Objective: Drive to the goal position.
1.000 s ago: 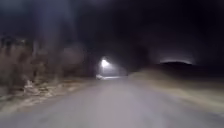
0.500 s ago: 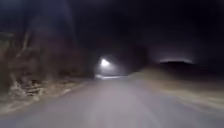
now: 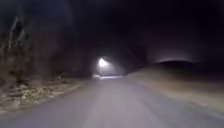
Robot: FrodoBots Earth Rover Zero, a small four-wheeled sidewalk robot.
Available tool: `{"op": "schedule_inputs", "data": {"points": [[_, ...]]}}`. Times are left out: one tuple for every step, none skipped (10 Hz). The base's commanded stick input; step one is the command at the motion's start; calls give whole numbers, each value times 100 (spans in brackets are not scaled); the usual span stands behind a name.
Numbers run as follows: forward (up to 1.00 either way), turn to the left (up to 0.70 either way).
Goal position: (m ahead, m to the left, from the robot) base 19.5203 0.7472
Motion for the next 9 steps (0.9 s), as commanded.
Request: {"op": "schedule_inputs", "data": {"points": [[100, 19], [100, 13], [100, 6], [100, 5], [100, 4], [100, 5], [100, 9], [100, 19], [100, 17]]}}
